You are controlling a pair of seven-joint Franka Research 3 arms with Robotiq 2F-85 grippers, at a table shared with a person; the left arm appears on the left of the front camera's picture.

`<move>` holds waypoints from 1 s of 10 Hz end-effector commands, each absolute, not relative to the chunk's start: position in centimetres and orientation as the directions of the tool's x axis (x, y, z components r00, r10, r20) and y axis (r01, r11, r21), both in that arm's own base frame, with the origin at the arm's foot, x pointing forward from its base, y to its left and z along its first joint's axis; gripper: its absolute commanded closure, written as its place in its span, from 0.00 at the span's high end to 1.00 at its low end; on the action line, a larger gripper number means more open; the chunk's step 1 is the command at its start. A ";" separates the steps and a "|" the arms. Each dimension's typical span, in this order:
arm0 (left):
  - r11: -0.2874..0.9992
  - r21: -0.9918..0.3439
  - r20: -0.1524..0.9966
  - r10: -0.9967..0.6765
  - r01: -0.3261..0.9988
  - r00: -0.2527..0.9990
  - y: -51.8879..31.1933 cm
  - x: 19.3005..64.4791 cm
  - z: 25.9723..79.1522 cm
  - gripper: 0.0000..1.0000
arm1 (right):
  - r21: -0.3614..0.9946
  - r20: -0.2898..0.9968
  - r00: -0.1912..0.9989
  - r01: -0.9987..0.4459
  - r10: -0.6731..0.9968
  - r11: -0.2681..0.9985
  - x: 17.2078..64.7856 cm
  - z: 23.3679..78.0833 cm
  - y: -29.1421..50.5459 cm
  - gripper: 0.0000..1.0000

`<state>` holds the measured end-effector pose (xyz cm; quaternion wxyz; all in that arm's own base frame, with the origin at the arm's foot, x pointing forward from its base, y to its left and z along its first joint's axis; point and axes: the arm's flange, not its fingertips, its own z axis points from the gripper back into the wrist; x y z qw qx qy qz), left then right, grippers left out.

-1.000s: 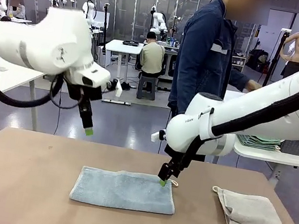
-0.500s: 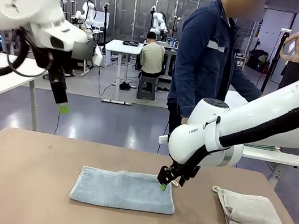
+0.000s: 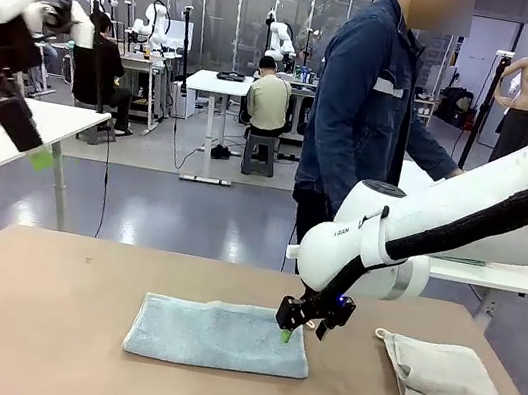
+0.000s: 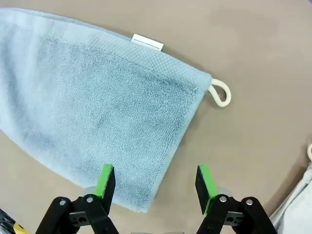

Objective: Fold the towels and place them in the basket.
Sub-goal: When a person lays out a Towel with hook on the table, fold it in half twice.

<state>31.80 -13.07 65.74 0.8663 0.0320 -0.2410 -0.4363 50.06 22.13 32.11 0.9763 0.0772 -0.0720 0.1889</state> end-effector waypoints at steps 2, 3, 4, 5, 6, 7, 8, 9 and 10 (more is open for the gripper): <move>0.623 0.299 0.441 -0.762 0.723 0.474 -12.3 29.6 65.3 0.95 | 0.160 0.172 0.926 -0.363 0.337 0.918 50.3 32.0 22.0 0.83; 0.629 0.270 0.411 -0.760 0.729 0.504 -12.2 30.5 65.8 0.95 | 0.135 0.169 0.924 -0.367 0.344 0.920 50.1 32.1 22.1 0.83; 0.629 0.270 0.411 -0.760 0.729 0.504 -12.2 30.5 65.8 0.95 | 0.135 0.169 0.924 -0.367 0.344 0.920 50.1 32.1 22.1 0.83; 0.629 0.270 0.411 -0.760 0.729 0.504 -12.2 30.5 65.8 0.95 | 0.135 0.169 0.924 -0.367 0.344 0.920 50.1 32.1 22.1 0.83; 0.629 0.270 0.411 -0.760 0.729 0.504 -12.2 30.5 65.8 0.95 | 0.135 0.169 0.924 -0.367 0.344 0.920 50.1 32.1 22.1 0.83; 0.622 0.267 0.417 -0.763 0.736 0.494 -12.1 30.0 65.6 0.95 | 0.142 0.168 0.926 -0.361 0.337 0.922 50.1 32.1 22.1 0.83; 0.645 0.285 0.456 -0.742 0.709 0.492 -10.2 29.0 68.8 0.95 | 0.138 0.135 0.934 -0.349 0.331 0.927 50.3 31.7 22.3 0.83; 0.657 0.299 0.454 -0.736 0.692 0.502 -9.1 27.6 71.4 0.95 | 0.149 0.102 0.953 -0.299 0.286 0.943 50.8 31.5 22.3 0.83; 0.665 0.293 0.447 -0.730 0.687 0.517 -8.9 26.5 73.1 0.95 | 0.140 0.081 0.964 -0.262 0.253 0.955 51.3 31.3 22.4 0.83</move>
